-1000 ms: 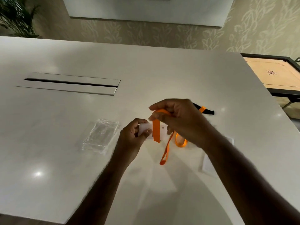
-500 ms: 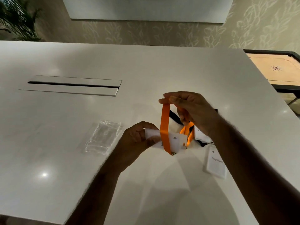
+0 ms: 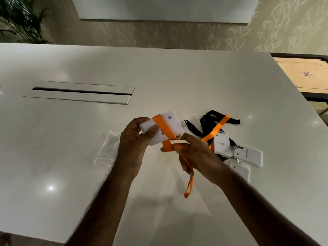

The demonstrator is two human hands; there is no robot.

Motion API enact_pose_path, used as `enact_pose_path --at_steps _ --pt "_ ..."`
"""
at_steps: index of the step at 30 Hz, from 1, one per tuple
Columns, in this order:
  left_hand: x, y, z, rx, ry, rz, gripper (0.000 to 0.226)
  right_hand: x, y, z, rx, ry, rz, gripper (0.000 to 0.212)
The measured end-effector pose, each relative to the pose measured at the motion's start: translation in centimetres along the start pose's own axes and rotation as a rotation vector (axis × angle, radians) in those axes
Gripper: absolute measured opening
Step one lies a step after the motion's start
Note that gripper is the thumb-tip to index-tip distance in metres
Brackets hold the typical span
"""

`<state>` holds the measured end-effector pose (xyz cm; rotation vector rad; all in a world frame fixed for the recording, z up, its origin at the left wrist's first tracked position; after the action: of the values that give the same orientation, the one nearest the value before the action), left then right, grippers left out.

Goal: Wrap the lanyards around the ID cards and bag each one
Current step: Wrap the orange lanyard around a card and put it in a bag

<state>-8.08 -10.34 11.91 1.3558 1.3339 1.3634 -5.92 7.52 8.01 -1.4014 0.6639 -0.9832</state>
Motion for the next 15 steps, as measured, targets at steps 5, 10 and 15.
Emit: enact_pose_path --at_steps 5,10,15 --pt "-0.9 -1.0 -0.5 -0.009 0.113 -0.155 0.038 -0.3 0.2 0.4 -0.062 0.227 0.240 0.041" --pt "-1.6 -2.0 -0.5 -0.037 0.204 -0.185 0.041 -1.2 -0.2 1.1 -0.080 0.358 0.221 0.042" --pt "-2.1 -1.9 -0.5 -0.006 0.272 -0.297 0.031 -0.8 -1.7 2.0 -0.158 0.331 0.267 0.032"
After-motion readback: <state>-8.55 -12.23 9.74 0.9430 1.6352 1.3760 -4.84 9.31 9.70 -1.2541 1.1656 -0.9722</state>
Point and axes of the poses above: each hand's wrist, its own z-axis away from the middle knuckle, its own x-axis out of the palm, y = z × x, the point moved 10 cm from there along -z, towards the middle knuckle, and after that the axes turned 2 degrees about y, right-handed, at the moved point
